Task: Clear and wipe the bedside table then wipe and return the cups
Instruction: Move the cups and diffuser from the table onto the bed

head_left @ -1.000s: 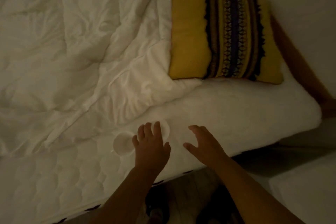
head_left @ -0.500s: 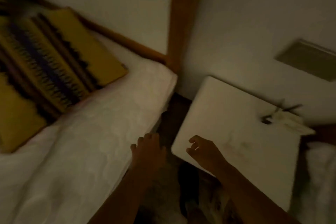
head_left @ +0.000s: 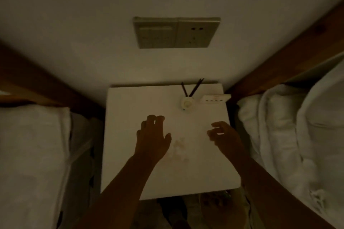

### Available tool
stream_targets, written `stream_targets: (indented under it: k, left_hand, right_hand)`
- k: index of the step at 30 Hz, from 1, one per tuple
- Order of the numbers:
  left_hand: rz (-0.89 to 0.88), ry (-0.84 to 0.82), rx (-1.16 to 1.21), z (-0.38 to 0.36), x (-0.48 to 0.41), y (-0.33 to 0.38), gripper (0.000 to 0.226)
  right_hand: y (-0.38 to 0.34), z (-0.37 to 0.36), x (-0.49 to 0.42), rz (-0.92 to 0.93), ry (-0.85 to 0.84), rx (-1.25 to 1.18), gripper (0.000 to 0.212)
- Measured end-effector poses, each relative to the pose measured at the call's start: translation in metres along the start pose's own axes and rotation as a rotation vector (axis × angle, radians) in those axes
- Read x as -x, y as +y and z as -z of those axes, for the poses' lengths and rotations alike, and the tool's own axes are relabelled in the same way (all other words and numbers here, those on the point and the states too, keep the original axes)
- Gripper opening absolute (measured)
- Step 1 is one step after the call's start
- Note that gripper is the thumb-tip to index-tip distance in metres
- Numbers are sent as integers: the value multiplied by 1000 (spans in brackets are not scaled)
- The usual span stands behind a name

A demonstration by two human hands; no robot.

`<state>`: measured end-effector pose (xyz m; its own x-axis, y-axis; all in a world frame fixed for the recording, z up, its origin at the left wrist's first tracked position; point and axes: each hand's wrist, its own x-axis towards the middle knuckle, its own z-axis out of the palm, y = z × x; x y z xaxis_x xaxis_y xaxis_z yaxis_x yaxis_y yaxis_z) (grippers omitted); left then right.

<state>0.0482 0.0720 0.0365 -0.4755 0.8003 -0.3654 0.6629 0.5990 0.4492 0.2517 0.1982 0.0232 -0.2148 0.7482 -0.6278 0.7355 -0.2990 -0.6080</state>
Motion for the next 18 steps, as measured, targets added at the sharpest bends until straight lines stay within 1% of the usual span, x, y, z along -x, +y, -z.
stream_targets:
  k: [3, 5, 8, 11, 14, 16, 18]
  left_hand:
    - [-79, 23, 109, -10, -29, 19, 67]
    - [-98, 55, 207, -18, -49, 25, 76]
    - [-83, 97, 334, -28, -75, 28, 86]
    - [-111, 67, 267, -37, -91, 27, 95]
    - [-187, 71, 199, -45, -97, 27, 95]
    - [-190, 82, 227, -49, -101, 27, 93]
    - [-175, 127, 237, -55, -107, 29, 91]
  right_hand:
    - [-4, 21, -25, -56, 94, -220, 35]
    - [-11, 31, -40, -90, 101, -363, 39]
    - [-18, 39, -60, -73, 117, -423, 52]
    - [-19, 40, -78, -38, 91, -434, 62]
    - [-25, 40, -91, -4, 46, -443, 52]
    - [-27, 38, -98, 23, 3, -435, 43]
    - [-27, 35, -102, 47, -10, -412, 36]
